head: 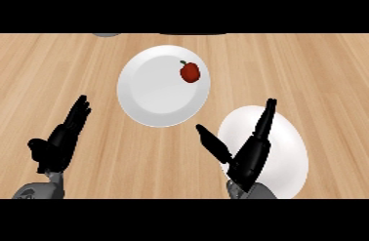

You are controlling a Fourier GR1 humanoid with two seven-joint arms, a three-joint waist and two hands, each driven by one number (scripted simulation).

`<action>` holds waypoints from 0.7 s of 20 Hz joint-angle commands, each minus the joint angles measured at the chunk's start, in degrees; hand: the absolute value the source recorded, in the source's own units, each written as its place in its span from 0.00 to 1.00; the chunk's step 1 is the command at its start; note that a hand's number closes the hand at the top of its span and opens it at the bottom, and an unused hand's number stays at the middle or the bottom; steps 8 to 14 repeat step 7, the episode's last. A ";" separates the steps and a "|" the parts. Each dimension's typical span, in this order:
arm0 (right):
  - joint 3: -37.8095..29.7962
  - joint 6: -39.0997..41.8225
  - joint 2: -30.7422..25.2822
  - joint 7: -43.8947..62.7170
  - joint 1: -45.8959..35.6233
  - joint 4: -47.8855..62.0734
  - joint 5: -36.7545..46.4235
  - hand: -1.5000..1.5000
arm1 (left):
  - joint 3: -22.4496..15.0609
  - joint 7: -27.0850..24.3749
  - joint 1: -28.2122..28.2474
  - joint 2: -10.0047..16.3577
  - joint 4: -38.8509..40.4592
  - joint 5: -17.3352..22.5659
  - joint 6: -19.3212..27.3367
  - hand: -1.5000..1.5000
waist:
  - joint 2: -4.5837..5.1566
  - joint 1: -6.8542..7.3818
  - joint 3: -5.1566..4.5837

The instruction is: Pick the bell pepper from the plate and place it in the plate

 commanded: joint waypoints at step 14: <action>2.72 -10.25 -8.49 -9.66 6.20 1.00 -11.98 0.00 | 1.53 2.29 2.34 0.19 -4.26 -0.12 -2.90 0.50 | 0.13 0.27 0.02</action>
